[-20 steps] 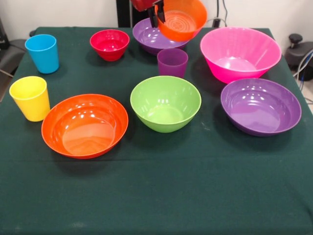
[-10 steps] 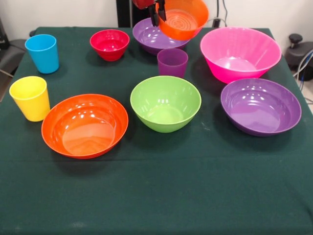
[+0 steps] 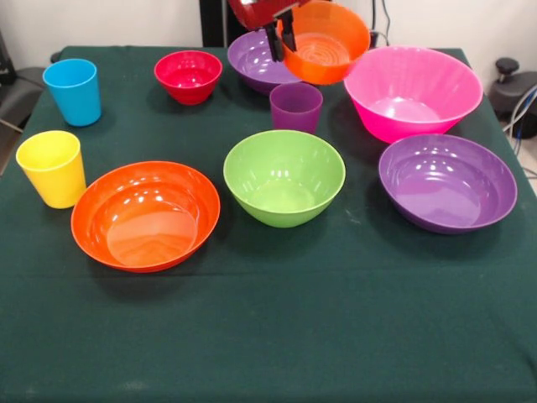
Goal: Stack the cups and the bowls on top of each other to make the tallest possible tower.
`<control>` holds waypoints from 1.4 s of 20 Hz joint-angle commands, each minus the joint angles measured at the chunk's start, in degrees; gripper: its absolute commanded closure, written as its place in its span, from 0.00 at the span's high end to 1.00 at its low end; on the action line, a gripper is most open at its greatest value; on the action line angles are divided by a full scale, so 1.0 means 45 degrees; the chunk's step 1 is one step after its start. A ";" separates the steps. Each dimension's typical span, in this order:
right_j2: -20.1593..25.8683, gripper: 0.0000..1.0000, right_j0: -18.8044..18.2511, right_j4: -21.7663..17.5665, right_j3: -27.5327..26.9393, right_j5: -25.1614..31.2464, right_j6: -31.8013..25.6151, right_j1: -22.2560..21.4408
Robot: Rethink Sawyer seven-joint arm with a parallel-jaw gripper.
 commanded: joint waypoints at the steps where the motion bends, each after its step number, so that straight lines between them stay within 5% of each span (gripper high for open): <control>1: -0.0330 0.00 0.0815 -0.0989 -0.1080 -0.1055 -0.2077 0.1114; 28: -0.0348 0.00 0.0922 -0.0785 -0.2809 0.0628 -0.3941 0.1029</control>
